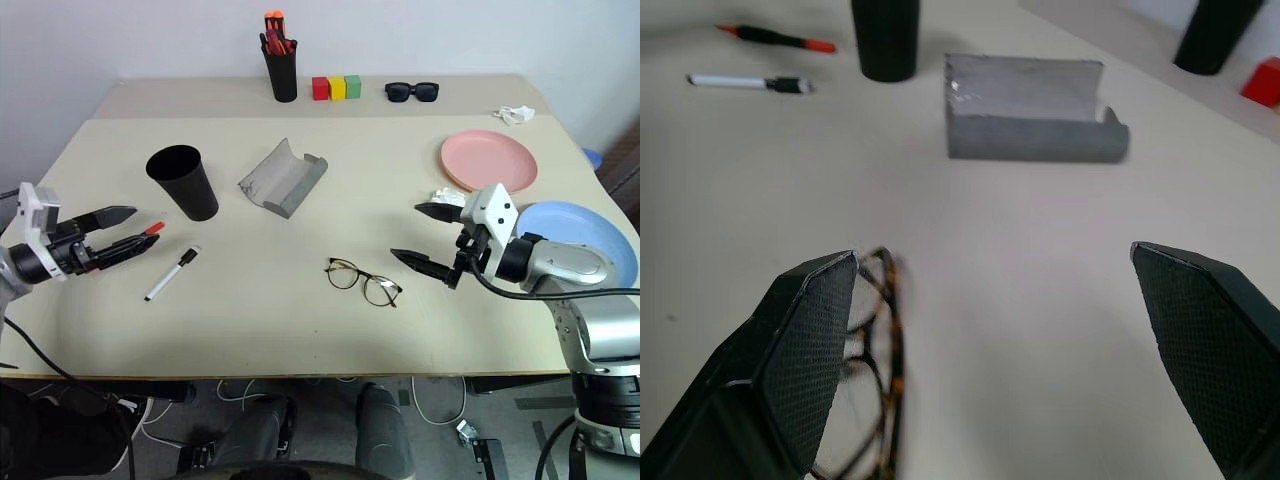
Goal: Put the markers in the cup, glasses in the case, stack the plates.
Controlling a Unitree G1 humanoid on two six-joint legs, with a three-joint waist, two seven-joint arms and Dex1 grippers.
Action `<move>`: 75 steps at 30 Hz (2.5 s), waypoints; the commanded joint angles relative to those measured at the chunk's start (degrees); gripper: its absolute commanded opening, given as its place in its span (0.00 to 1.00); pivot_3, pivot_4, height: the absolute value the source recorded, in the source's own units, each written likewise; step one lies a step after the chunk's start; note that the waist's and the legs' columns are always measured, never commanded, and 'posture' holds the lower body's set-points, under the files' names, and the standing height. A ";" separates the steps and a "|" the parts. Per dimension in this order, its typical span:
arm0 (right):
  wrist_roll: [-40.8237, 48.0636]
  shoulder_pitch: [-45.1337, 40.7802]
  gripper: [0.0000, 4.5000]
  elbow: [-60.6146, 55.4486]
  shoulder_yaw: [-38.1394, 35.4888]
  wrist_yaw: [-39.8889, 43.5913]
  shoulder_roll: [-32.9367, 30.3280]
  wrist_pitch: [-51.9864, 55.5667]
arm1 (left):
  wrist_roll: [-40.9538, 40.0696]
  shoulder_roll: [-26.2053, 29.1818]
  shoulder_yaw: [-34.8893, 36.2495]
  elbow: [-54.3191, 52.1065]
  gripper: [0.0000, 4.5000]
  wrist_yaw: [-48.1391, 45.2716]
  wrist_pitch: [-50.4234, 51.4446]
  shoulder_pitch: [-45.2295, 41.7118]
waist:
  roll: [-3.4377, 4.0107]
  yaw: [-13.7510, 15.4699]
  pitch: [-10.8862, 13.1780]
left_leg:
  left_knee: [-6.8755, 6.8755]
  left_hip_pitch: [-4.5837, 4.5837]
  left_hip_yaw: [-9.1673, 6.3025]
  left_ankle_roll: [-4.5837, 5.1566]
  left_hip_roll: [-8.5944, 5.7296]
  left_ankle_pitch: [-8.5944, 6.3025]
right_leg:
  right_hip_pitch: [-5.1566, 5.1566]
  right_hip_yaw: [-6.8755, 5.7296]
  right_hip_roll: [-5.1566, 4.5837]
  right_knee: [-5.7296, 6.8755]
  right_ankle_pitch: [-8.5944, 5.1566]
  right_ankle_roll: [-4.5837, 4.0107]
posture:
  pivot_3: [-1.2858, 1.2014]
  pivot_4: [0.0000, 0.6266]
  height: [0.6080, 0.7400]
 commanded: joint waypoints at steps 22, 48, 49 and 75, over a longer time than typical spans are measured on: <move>0.80 2.01 1.00 -9.53 3.46 -7.17 5.02 -0.62 | 24.79 8.93 -15.05 34.93 1.00 -5.44 -14.84 -19.12 | -0.07 0.00 0.00 | -0.03 -0.04 0.03 0.01 0.05 0.00 | -0.08 0.00 0.06 0.05 0.01 0.01 | 0.52 0.24 1.00; 0.22 2.32 1.00 -8.26 1.83 -7.11 3.42 -0.80 | 23.79 12.38 -7.05 44.71 0.01 1.42 -15.87 -25.00 | -0.13 -0.23 0.01 | -0.03 -0.01 0.07 0.02 0.07 0.00 | -0.10 0.02 0.07 0.10 0.01 0.02 | 0.52 0.24 1.00; 0.18 1.91 1.00 -7.85 1.99 -6.94 3.47 -0.90 | 22.63 12.32 -4.99 45.14 0.01 3.88 -17.10 -25.47 | -0.13 -0.19 0.01 | -0.03 -0.01 0.06 0.02 0.07 0.00 | -0.10 0.02 0.08 0.10 0.01 0.02 | 0.52 0.24 1.00; 1.96 -1.39 1.00 -7.87 3.04 -7.03 4.14 1.31 | 3.57 -19.43 8.65 36.71 0.01 12.43 -34.82 -37.37 | -0.21 0.75 -0.03 | 0.10 -0.01 0.05 -0.02 0.04 0.02 | -0.01 0.03 0.07 0.05 0.04 0.02 | 0.52 0.24 1.00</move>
